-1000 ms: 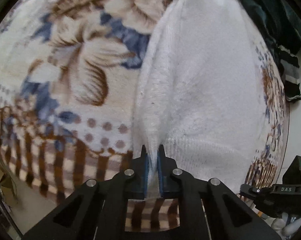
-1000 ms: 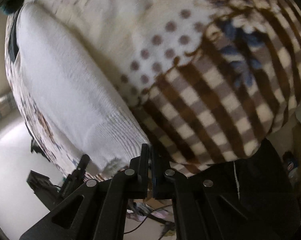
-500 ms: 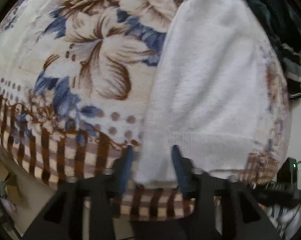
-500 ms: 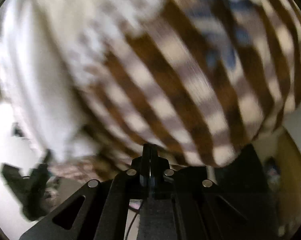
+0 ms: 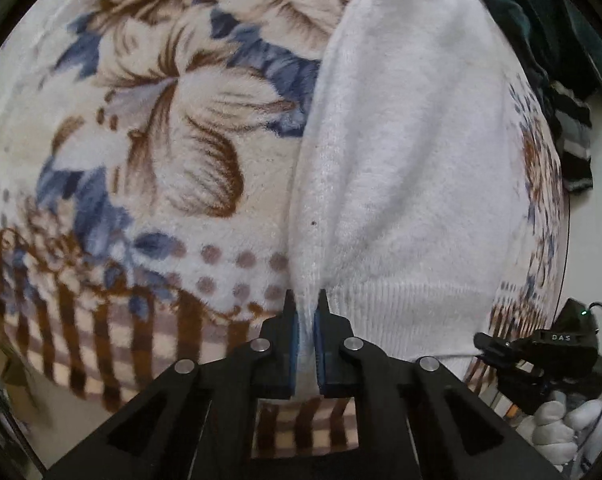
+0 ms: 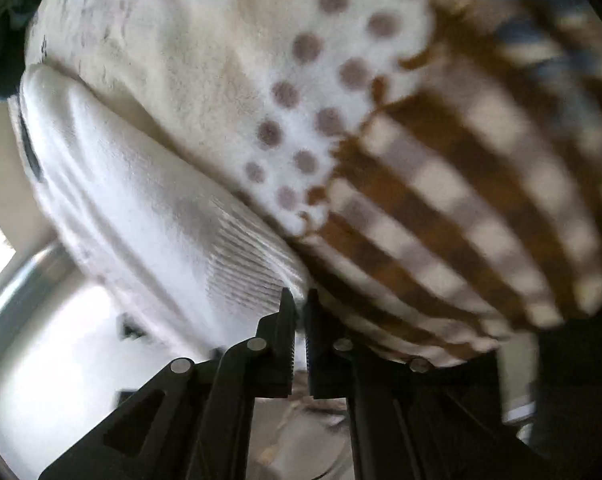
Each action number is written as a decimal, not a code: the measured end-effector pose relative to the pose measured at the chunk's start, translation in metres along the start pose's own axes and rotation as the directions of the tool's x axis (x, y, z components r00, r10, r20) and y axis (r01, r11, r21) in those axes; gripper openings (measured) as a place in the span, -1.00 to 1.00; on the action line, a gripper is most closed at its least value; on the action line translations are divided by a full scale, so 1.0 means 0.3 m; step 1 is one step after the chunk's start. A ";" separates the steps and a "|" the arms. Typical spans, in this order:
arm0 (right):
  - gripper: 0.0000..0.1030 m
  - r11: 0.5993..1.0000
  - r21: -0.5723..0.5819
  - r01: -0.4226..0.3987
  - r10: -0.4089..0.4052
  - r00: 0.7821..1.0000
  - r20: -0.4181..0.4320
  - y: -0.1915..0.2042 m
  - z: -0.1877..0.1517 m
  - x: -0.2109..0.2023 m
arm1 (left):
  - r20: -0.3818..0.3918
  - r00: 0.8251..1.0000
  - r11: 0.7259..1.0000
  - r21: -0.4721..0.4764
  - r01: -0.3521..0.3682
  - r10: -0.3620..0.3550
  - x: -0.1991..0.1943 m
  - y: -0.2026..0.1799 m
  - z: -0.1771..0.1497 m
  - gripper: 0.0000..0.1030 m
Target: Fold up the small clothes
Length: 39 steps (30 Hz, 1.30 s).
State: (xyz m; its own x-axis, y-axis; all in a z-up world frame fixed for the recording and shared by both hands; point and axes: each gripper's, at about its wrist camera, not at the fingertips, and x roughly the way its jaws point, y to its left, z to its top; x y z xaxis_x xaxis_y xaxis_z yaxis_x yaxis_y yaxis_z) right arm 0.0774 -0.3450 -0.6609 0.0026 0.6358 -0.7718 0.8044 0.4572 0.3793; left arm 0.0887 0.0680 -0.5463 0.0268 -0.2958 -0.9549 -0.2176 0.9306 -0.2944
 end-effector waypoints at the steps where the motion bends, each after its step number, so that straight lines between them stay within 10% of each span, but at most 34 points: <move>1: -0.94 1.000 -0.001 0.025 -0.025 1.000 0.010 0.024 -0.043 0.013 | -0.003 1.000 1.000 -0.001 -0.001 0.001 -0.010 0.006 -0.008 -0.91; 11: -0.92 0.958 -0.110 0.265 -0.275 0.958 -0.083 0.113 -0.161 0.208 | -0.150 0.989 1.000 0.029 -0.004 0.009 0.004 0.066 0.131 -0.64; 13: -0.73 0.937 -0.199 0.286 -0.308 0.947 -0.089 0.175 -0.173 0.196 | -0.091 0.996 0.997 0.069 0.018 -0.012 -0.093 0.038 0.190 -0.23; 16: 0.06 0.888 -0.338 0.312 -0.337 0.941 -0.017 0.307 -0.196 0.084 | 0.020 0.997 0.995 0.057 0.078 -0.079 -0.208 0.004 0.365 0.11; 22: 0.15 0.822 -0.471 0.320 -0.265 0.947 0.180 0.629 -0.097 -0.048 | 0.211 0.948 0.971 0.021 0.239 -0.238 -0.176 -0.086 0.904 0.11; 26: 0.15 0.808 -0.521 0.276 -0.135 0.947 0.292 0.987 0.127 -0.001 | 0.181 0.957 0.974 0.027 0.226 -0.227 -0.015 -0.170 1.176 0.08; 28: 0.15 0.807 -0.530 0.261 -0.099 0.944 0.314 1.130 0.215 0.042 | 0.163 0.959 0.973 0.027 0.231 -0.232 0.082 -0.180 1.248 -0.24; 29: 0.15 0.807 -0.534 0.252 -0.082 0.944 0.321 1.184 0.272 0.058 | 0.168 0.958 0.972 0.032 0.231 -0.233 0.103 -0.180 1.265 -0.85; 34: 0.16 0.805 -0.541 0.244 -0.086 0.950 0.300 1.415 0.517 0.151 | 0.255 0.931 0.966 0.054 0.254 -0.259 0.058 -0.127 1.256 -0.87; 36: -0.55 0.801 -0.546 0.246 -0.071 0.944 0.321 1.465 0.546 0.165 | 0.242 0.936 0.965 0.021 0.260 -0.258 0.087 -0.100 1.277 -0.86; 39: -0.67 0.789 -0.526 0.316 -0.100 0.912 0.398 1.494 0.625 0.169 | 0.193 0.947 0.964 -0.019 0.264 -0.255 0.171 -0.079 1.321 -0.84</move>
State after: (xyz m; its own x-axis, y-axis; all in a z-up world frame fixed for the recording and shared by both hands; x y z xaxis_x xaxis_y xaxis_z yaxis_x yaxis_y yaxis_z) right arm 0.5493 -0.2245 -0.6255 0.1579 0.2867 -0.9449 0.3233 0.8892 0.3238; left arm 0.4818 0.1162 -0.6038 0.2692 -0.4764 -0.8370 -0.2211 0.8153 -0.5351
